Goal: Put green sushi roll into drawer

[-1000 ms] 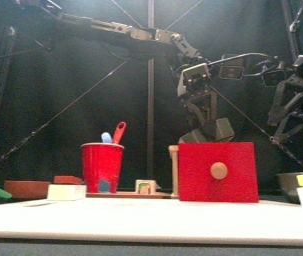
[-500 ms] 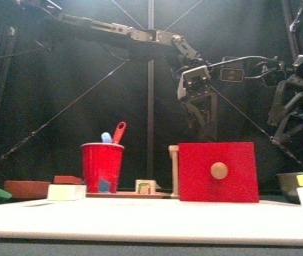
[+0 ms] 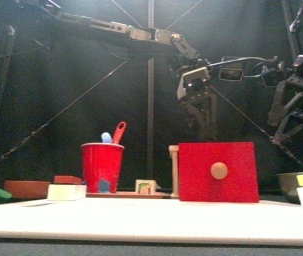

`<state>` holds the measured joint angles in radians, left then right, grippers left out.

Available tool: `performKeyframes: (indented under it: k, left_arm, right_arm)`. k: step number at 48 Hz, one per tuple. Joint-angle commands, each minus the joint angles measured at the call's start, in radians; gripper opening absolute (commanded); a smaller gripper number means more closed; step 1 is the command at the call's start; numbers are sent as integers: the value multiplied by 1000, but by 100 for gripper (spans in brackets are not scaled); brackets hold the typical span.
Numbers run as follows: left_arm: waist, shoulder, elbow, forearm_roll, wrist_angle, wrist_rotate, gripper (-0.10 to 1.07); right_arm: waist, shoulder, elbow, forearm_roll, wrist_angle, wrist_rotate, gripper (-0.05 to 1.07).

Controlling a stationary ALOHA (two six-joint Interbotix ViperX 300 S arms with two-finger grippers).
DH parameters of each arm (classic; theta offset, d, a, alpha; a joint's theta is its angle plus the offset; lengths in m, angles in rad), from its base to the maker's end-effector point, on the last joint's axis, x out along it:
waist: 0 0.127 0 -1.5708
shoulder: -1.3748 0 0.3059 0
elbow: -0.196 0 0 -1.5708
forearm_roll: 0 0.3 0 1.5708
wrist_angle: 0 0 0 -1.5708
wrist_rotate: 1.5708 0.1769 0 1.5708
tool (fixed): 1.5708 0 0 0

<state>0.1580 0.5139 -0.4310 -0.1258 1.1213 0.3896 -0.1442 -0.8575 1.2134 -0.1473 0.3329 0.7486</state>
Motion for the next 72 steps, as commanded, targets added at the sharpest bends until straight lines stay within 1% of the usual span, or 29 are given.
performKeyframes:
  k: [1,6,7,9,14,18,23,30,34,39,44,47,51,57,62,72]
  left_arm:
    - [8,-110,57,6,-29,-12,90]
    - [8,-184,155,15,-71,-41,90]
    - [8,-207,187,18,-87,-49,90]
    - [8,-230,219,20,-98,-58,90]
    - [8,-313,342,32,-163,-95,89]
    - [9,-393,460,34,-244,-126,89]
    - [9,-482,597,40,-390,-158,89]
    - [8,-615,810,54,-669,-170,89]
    - [9,-670,911,44,-779,-170,89]
    - [5,-732,1023,15,-885,-172,89]
    - [-5,-779,1103,-31,-966,-169,89]
    - [-11,-805,1152,-52,-1019,-169,89]
    - [-18,-841,1223,-83,-1117,-169,89]
    - [-37,-888,1290,-104,-1215,-169,89]
    - [-52,-913,1319,-107,-1238,-170,89]
    - [-58,-914,1322,-132,-1238,-169,89]
  right_arm:
    - [5,5,-25,-2,-6,-2,94]
    - [5,5,-29,-5,-8,-2,94]
    - [5,5,-31,-5,-11,-3,94]
    - [5,3,-31,-5,-14,-3,94]
    - [5,5,-37,-6,-37,-5,94]
    - [6,8,-44,-6,-58,-6,94]
    - [11,9,-57,-8,-69,-12,94]
    - [15,9,-64,-25,-91,-12,94]
    - [17,9,-64,-34,-114,-12,94]
    - [25,11,-63,-60,-155,-14,94]
    - [37,14,-61,-112,-210,-14,94]
    - [46,17,-58,-164,-245,-14,94]
    - [44,21,-51,-218,-279,-3,94]
    - [41,35,-48,-235,-302,-2,94]
    - [40,48,-48,-233,-310,-2,94]
    - [40,74,-48,-216,-321,-2,94]
